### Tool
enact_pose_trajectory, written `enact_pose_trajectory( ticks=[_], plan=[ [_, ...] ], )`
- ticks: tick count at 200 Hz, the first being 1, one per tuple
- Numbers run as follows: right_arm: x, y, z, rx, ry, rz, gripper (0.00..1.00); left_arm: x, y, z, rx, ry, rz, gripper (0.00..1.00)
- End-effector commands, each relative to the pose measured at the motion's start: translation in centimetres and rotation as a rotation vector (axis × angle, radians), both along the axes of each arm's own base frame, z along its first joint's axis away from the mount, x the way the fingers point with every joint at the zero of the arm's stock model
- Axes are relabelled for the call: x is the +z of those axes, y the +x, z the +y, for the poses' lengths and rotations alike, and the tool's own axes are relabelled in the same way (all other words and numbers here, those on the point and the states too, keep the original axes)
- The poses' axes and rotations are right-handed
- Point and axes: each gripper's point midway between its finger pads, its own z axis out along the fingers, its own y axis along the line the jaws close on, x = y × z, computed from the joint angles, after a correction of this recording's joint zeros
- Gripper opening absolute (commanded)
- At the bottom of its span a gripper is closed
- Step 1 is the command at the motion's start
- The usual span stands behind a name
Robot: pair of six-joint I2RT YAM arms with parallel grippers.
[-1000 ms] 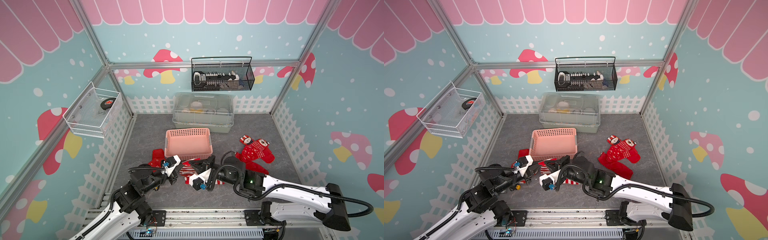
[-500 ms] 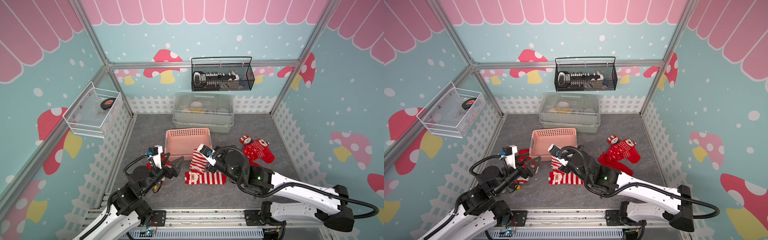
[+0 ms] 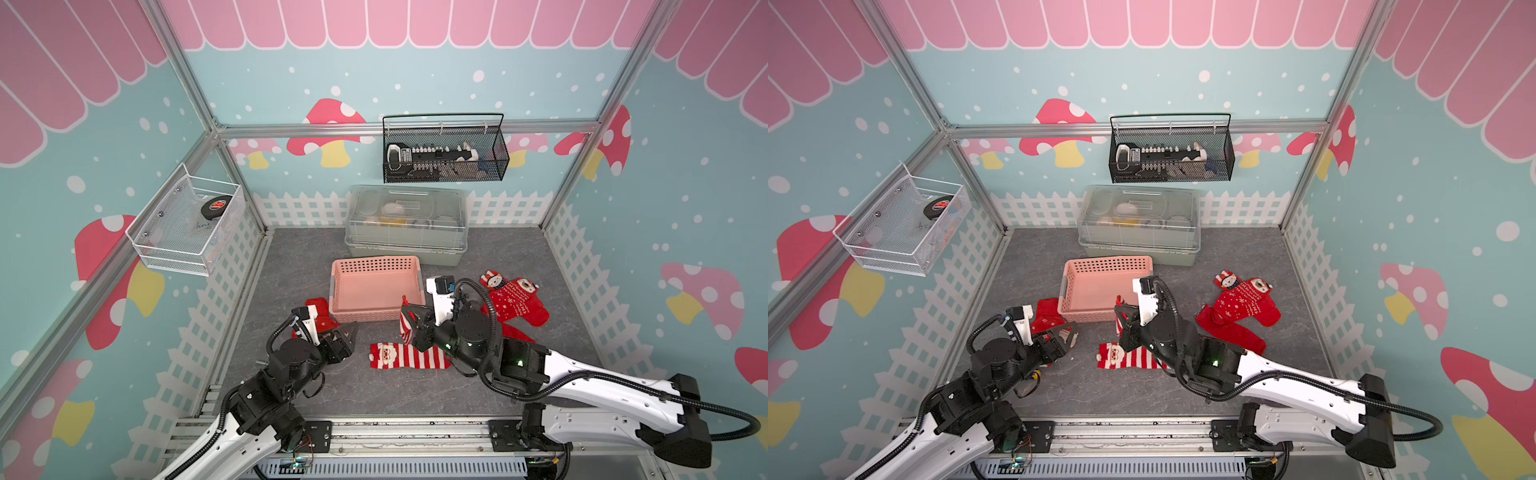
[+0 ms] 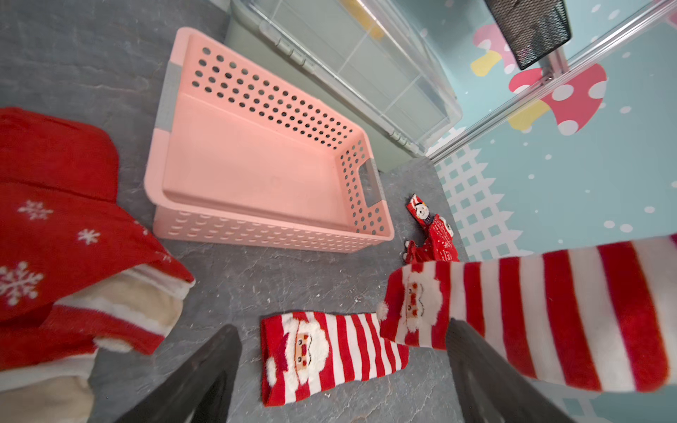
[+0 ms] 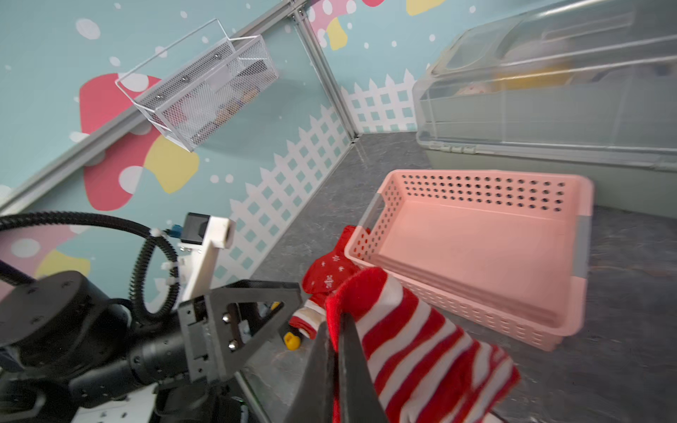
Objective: Place the socks together as a pair
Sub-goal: Flatten out the sock.
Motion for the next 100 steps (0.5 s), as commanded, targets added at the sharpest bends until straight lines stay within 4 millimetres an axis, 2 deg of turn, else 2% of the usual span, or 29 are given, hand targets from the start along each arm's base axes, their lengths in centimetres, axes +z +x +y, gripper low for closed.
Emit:
enact_pose_trajectory(
  ticks=[1, 16, 31, 54, 100],
  plan=[
    [3.5, -1.0, 3.4, 0.101, 0.217, 0.072, 0.0, -1.3, -0.4, 1.4, 0.072, -0.011, 0.07, 0.87],
    [3.1, -0.9, 3.9, 0.099, 0.222, 0.076, 0.0, -1.6, -0.5, 1.6, 0.083, -0.01, 0.076, 0.86],
    [1.2, 0.0, 2.7, 0.02, 0.195, 0.097, 0.0, -1.7, -0.6, 1.8, 0.088, -0.008, 0.075, 0.85],
    [-4.1, 0.9, -0.9, -0.134, 0.092, 0.165, 0.0, -2.5, -0.5, 1.9, 0.095, -0.001, 0.092, 0.84],
    [-15.8, 1.3, -10.2, -0.383, -0.13, 0.284, 0.0, -4.0, -0.4, 0.7, 0.065, 0.009, 0.155, 0.82]
  ],
)
